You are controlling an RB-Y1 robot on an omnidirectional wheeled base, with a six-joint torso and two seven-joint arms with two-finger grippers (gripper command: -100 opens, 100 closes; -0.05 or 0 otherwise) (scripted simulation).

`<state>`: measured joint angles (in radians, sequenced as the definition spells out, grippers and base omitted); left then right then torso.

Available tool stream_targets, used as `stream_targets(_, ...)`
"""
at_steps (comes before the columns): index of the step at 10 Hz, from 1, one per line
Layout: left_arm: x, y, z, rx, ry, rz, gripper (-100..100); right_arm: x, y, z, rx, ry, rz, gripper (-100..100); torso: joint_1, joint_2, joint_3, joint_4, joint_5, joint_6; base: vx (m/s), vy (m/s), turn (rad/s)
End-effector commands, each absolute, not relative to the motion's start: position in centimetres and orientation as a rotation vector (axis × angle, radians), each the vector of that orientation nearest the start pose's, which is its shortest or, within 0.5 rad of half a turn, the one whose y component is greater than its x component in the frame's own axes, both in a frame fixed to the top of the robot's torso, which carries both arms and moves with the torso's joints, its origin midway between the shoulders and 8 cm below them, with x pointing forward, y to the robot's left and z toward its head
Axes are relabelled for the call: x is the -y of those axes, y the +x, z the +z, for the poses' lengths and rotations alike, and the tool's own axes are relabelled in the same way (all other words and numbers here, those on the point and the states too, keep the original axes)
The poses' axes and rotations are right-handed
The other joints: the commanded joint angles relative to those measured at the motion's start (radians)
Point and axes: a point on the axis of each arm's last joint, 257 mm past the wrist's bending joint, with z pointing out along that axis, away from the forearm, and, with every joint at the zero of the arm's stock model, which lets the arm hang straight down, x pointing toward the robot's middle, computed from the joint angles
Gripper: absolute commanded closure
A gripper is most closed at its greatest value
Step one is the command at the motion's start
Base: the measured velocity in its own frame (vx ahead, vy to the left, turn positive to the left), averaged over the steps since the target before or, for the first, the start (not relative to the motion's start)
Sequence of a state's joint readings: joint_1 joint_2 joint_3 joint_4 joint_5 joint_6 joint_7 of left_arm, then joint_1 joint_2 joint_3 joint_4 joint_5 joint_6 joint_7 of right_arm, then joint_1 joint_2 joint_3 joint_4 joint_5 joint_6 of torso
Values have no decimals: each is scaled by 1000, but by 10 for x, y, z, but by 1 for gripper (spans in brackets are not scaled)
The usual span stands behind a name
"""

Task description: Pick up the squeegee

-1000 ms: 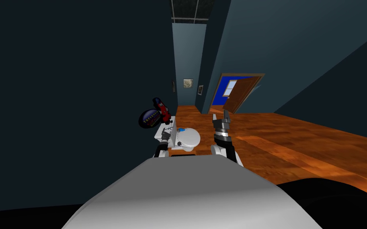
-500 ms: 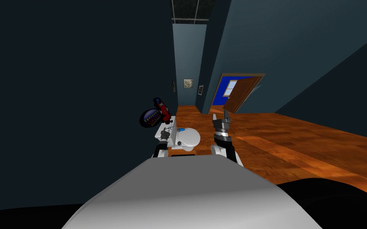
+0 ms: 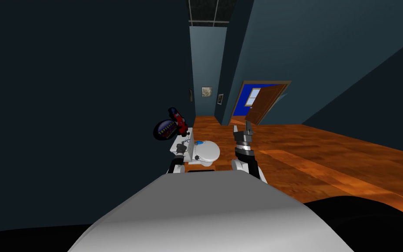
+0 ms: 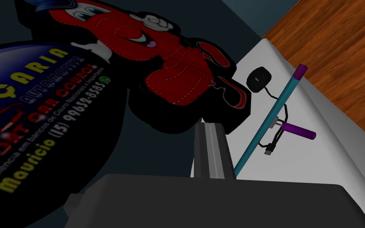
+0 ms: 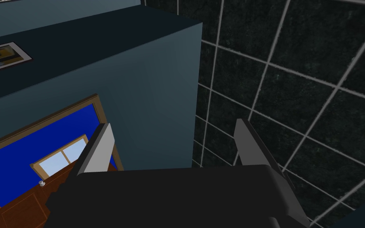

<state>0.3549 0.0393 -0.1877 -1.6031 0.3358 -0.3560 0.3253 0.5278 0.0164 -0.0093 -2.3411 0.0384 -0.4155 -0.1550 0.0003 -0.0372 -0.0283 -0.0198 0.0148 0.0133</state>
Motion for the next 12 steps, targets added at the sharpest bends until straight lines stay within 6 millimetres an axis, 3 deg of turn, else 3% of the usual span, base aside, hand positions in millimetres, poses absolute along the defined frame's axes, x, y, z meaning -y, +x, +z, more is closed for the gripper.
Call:
stream_targets(1,-232,426,-293,-796,-1634,-1635,-100,284,343,27,-607,746,1388,0,0,0,0,0,0,0,-10,5,-130)
stream_targets(7,-300,411,-309,-749,-1672,-1532,-100,284,344,27,-607,746,1388,0,4,4,2,1,1,0,-45,31,-216)
stream_targets(8,-303,407,-325,-767,-1698,-1504,-100,284,344,27,-607,746,1388,0,4,4,2,1,1,0,-45,55,7)
stream_targets(9,-297,408,-329,-795,-1695,-1503,-100,284,343,27,-607,746,1388,0,4,3,2,1,1,-1,-10,44,174)
stream_targets(12,-255,416,-332,-839,-1694,-1551,-100,284,343,27,-607,746,1388,0,-3,-5,-2,-1,-1,0,64,-34,218)
